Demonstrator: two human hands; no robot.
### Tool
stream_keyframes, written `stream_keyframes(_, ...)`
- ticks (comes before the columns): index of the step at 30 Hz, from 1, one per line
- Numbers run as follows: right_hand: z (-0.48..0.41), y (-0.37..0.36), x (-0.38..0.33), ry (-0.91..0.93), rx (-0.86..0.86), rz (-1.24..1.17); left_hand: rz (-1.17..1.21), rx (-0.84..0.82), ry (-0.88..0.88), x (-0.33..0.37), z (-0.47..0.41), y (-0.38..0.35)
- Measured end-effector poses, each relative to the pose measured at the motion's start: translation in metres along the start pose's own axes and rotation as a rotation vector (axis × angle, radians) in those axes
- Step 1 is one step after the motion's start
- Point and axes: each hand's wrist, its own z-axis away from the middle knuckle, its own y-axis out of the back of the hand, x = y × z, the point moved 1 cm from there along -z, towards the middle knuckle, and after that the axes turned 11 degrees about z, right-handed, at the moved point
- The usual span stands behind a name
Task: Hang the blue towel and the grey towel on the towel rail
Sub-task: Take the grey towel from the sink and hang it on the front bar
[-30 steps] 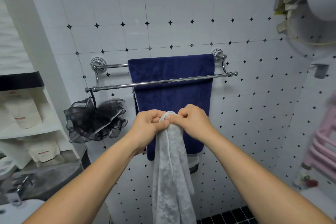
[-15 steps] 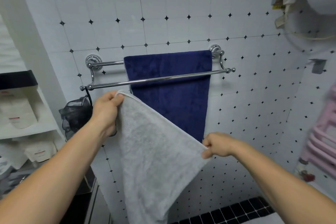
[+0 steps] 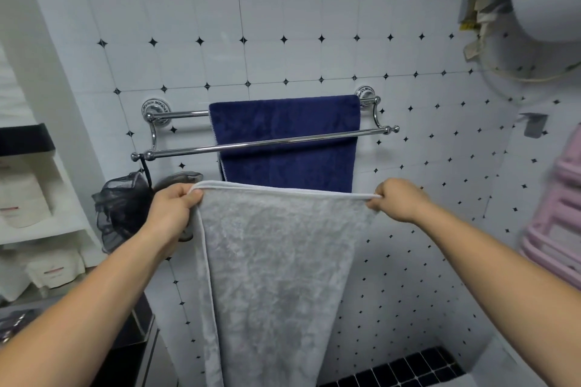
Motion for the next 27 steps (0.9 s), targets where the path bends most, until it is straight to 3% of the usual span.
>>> stream_keyframes(4, -0.005, 0.015, 0.001, -0.134, 0.056, -0.526, -0.049, 0.008, 0.006, -0.008, -0.009, 0.011)
stream_keyframes(8, -0.011, 0.038, -0.004, -0.120, 0.237, -0.909, -0.172, 0.003, -0.039, -0.008, -0.015, 0.019)
stream_keyframes(10, -0.006, 0.041, -0.009, 0.010, 0.048, -0.896, -0.209, 0.011, -0.049, -0.010, -0.017, 0.023)
stream_keyframes(13, 0.017, 0.038, -0.015, 0.395, -0.534, -0.694, -0.208, 0.033, -0.022, -0.018, -0.016, 0.033)
stream_keyframes(14, 0.020, 0.038, -0.013, 0.455, -0.640, -0.698, -0.197, 0.039, -0.007, -0.022, -0.015, 0.038)
stream_keyframes(15, 0.021, 0.038, -0.012, 0.455, -0.656, -0.721, -0.188, 0.039, 0.004, -0.024, -0.014, 0.041)
stream_keyframes(16, 0.018, 0.038, -0.011, 0.387, -0.567, -0.725, -0.180, 0.035, 0.012, -0.026, -0.013, 0.043)
stream_keyframes(19, 0.003, 0.032, -0.005, -0.082, -0.019, -0.519, -0.139, -0.048, 0.010, -0.025, -0.008, 0.035)
stream_keyframes(20, 0.003, 0.031, -0.009, -0.133, 0.040, -0.481, -0.153, -0.083, -0.001, -0.023, -0.006, 0.029)
stream_keyframes(21, 0.005, 0.029, -0.014, -0.047, -0.035, -0.479, -0.178, -0.102, -0.012, -0.022, -0.005, 0.023)
stream_keyframes(24, 0.023, 0.021, -0.027, 0.413, -0.620, -0.579, -0.250, -0.071, -0.049, -0.022, -0.006, 0.016)
stream_keyframes(25, 0.025, 0.021, -0.028, 0.430, -0.644, -0.598, -0.250, -0.046, -0.054, -0.022, -0.006, 0.017)
stream_keyframes(26, 0.019, 0.021, -0.026, 0.345, -0.528, -0.616, -0.237, -0.021, -0.052, -0.022, -0.006, 0.019)
stream_keyframes(27, 0.012, 0.021, -0.022, 0.179, -0.309, -0.582, -0.223, -0.007, -0.047, -0.021, -0.005, 0.021)
